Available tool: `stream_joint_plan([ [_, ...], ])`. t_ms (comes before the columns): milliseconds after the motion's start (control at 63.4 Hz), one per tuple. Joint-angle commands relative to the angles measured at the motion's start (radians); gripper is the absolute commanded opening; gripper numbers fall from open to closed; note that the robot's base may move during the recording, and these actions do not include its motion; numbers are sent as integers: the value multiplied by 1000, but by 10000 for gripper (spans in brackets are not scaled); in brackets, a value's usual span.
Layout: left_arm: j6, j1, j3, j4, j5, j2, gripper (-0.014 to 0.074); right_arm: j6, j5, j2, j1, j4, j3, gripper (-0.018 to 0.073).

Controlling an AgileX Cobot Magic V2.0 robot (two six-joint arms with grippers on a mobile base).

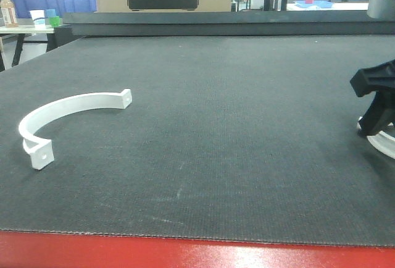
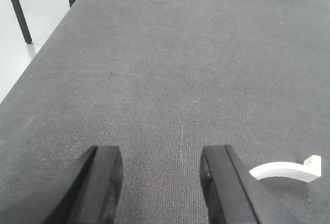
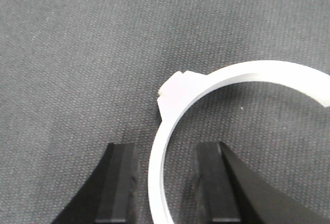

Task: Grab PVC pipe and place in blue bin
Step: 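Close the right gripper on the white curved pipe piece's edge, then lift the held white pipe piece up with the right gripper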

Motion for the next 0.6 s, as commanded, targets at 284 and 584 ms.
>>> stream_joint_plan([
  [284, -1, 0, -8, -4, -64, -1, 276, -11, -25, 27, 5, -22, -6, 172],
  [584, -1, 0, -8, -4, -64, -1, 276, -11, -40, 27, 6, -41, -6, -2],
])
